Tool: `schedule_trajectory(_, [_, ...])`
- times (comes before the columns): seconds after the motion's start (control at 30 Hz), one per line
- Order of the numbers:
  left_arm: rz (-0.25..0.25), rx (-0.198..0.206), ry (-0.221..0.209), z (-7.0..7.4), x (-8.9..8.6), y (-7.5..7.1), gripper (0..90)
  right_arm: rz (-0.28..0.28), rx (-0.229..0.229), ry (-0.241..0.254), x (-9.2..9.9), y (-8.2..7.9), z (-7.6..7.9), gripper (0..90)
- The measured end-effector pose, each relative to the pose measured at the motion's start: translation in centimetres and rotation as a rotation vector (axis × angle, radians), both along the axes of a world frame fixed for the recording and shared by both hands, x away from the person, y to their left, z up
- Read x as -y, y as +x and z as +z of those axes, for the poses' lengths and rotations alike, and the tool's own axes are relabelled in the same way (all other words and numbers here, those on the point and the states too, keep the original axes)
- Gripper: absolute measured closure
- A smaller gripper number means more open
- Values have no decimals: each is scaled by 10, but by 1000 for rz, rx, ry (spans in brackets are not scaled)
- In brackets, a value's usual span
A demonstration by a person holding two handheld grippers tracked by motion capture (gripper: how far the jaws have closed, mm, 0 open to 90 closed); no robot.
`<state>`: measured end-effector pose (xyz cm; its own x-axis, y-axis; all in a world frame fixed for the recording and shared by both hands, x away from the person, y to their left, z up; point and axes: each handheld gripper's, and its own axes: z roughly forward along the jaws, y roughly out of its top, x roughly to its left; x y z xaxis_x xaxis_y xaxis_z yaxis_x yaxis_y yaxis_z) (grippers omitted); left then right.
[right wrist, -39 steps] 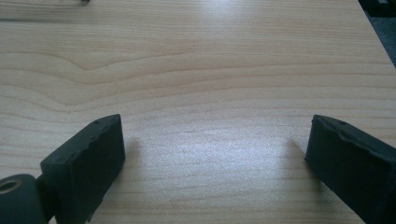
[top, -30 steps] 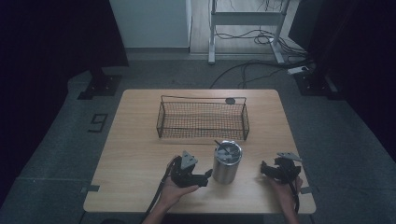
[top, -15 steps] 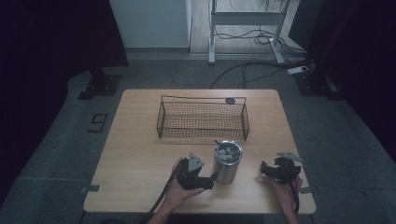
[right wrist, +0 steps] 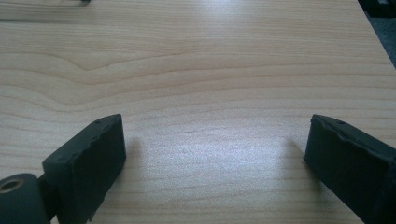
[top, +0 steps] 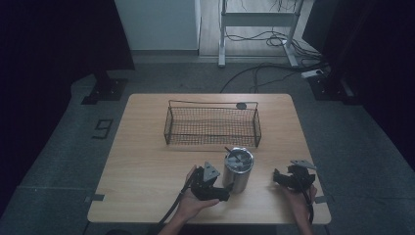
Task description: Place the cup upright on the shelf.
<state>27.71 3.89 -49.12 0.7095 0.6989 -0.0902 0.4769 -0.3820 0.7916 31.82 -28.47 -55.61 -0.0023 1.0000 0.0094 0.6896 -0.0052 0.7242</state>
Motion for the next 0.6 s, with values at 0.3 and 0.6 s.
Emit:
schedule_trajectory(0.3, [-1, 19, 31, -1, 9, 2, 76, 1, 1, 0, 0, 0, 0, 54])
schedule_trajectory(0.6, [-17, 23, 61, 0, 19, 7, 40, 3, 2, 0, 0, 0, 0, 57])
